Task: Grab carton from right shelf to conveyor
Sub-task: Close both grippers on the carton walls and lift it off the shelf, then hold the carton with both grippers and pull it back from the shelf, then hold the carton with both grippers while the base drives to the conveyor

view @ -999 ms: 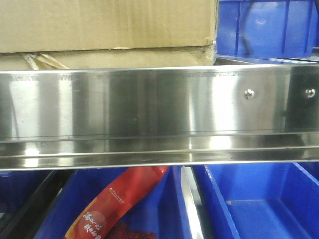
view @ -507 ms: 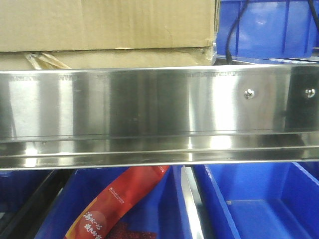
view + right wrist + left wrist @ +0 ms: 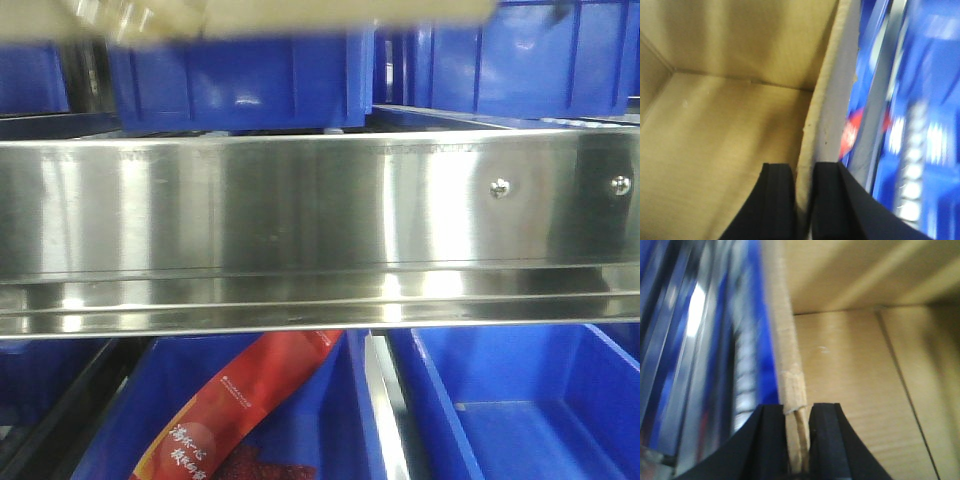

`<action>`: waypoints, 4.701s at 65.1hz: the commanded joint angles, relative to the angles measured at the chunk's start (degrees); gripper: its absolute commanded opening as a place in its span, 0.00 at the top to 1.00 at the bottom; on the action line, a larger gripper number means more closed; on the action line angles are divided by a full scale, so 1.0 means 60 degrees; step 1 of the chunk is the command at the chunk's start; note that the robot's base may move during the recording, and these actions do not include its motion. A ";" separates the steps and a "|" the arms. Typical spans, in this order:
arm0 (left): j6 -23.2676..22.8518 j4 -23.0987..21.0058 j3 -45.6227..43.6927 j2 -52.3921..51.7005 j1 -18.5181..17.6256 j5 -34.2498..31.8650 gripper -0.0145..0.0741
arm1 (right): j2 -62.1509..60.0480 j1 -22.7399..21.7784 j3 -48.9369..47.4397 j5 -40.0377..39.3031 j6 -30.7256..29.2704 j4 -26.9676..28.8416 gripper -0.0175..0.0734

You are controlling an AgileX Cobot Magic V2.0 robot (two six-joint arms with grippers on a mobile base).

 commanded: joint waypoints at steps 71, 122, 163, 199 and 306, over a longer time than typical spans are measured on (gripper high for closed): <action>-0.1199 0.0600 0.3240 -0.3107 -0.2018 -0.0222 0.85 | -0.5077 -0.0046 0.6183 -0.0847 -0.0145 -0.0215 0.88; -0.1199 0.0602 0.3240 -0.3107 -0.2018 -0.0222 0.85 | -0.5077 -0.0046 0.6183 -0.1166 -0.0145 -0.0215 0.88; -0.1199 0.0602 0.3240 -0.3107 -0.2018 -0.0222 0.85 | -0.5077 -0.0046 0.6183 -0.1166 -0.0145 -0.0215 0.88; -0.1199 0.0602 0.3240 -0.3107 -0.2018 -0.0222 0.85 | -0.5077 -0.0046 0.6183 -0.1166 -0.0145 -0.0215 0.88; -0.1199 0.0620 0.3240 -0.3107 -0.2018 -0.0222 0.85 | -0.5077 -0.0046 0.6183 -0.1166 -0.0145 -0.0215 0.88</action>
